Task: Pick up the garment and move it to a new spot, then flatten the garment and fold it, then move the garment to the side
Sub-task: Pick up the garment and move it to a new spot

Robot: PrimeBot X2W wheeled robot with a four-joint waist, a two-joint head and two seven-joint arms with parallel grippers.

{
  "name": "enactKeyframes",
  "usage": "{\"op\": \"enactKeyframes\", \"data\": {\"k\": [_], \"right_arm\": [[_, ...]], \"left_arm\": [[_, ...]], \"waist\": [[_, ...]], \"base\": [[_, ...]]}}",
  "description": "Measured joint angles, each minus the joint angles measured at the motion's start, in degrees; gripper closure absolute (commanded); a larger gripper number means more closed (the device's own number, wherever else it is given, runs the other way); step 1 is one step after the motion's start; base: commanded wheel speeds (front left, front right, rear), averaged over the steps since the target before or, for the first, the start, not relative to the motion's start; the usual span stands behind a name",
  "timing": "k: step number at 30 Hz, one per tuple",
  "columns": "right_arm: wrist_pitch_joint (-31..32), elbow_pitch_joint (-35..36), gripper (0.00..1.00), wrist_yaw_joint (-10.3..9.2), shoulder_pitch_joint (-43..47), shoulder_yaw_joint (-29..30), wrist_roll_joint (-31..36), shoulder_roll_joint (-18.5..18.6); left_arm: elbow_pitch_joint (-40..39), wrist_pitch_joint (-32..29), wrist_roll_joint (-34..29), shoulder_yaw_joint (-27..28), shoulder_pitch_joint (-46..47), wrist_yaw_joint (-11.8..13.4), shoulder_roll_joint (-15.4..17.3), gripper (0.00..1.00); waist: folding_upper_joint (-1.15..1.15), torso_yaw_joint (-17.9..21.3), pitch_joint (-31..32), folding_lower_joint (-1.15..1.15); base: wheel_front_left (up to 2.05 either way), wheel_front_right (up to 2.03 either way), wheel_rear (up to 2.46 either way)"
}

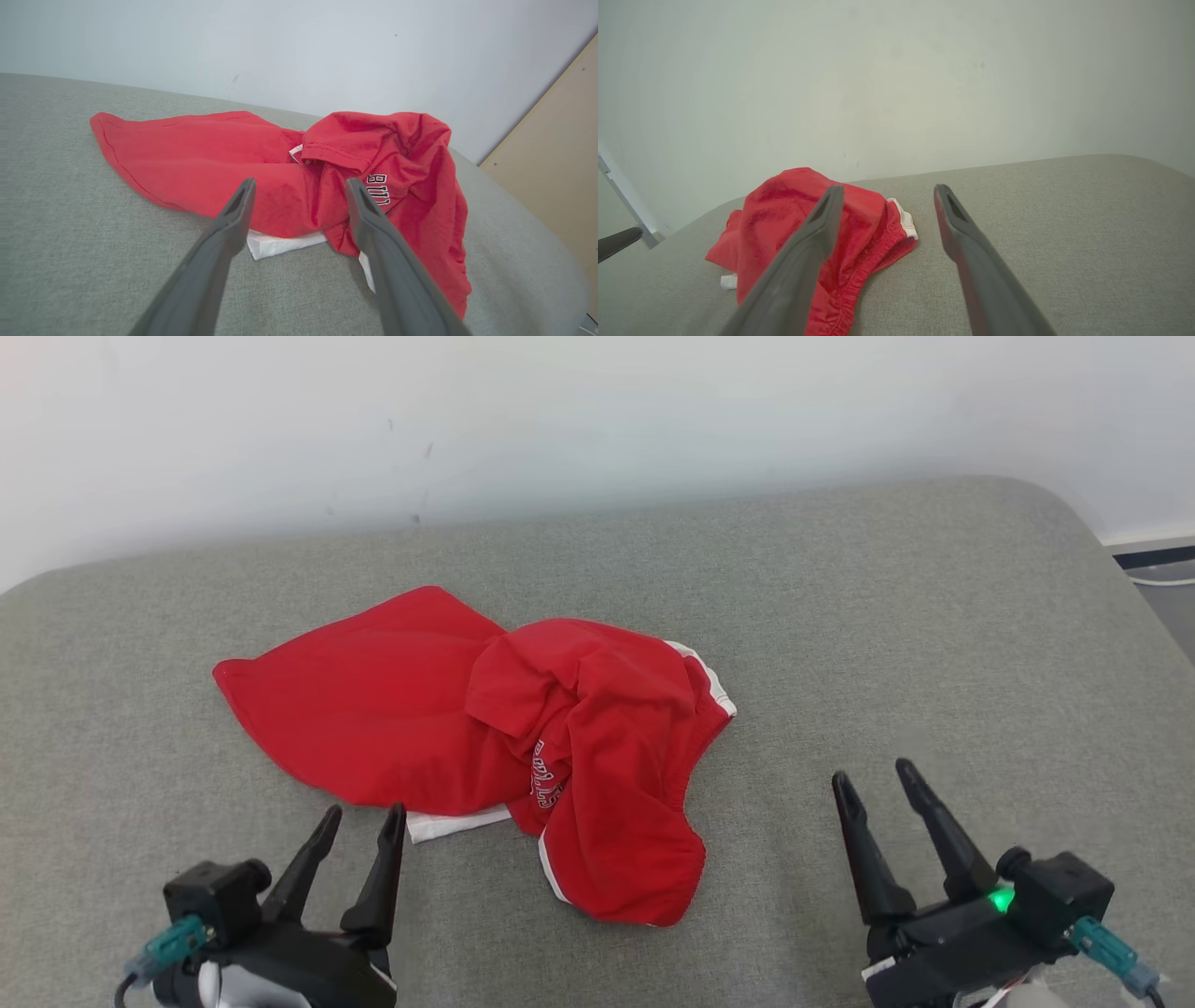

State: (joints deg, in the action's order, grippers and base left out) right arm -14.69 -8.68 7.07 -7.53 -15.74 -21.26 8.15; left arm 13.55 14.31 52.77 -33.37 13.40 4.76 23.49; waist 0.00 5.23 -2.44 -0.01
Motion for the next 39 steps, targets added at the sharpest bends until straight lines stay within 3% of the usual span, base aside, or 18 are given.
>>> {"op": "enactKeyframes", "data": {"k": [14, 25, 39], "right_arm": [[0.4, -2.4, 0.00, 0.00, 0.1, -3.9, -2.6, 0.6], [6.8, -11.1, 0.00, 0.00, -2.1, -8.3, -8.3, -0.7], [13.2, -19.7, 0.00, 0.00, -8.5, -13.0, -15.3, -2.3]], "left_arm": [[-8.1, 0.0, -6.6, 4.0, -3.2, 0.8, -1.5, 0.00], [-12.0, 0.0, -9.8, 4.1, -3.3, 0.7, -2.0, 0.00], [-11.6, 0.0, -11.0, 5.4, -1.8, -1.3, -2.7, 0.00]], "waist": [[0.01, -0.7, -0.4, 0.00], [0.01, -3.3, -3.4, 0.01], [0.01, -7.8, -7.6, 0.01]], "base": [[0.00, 0.00, 0.00], [0.00, 0.00, 0.00], [0.00, 0.00, 0.00]]}}
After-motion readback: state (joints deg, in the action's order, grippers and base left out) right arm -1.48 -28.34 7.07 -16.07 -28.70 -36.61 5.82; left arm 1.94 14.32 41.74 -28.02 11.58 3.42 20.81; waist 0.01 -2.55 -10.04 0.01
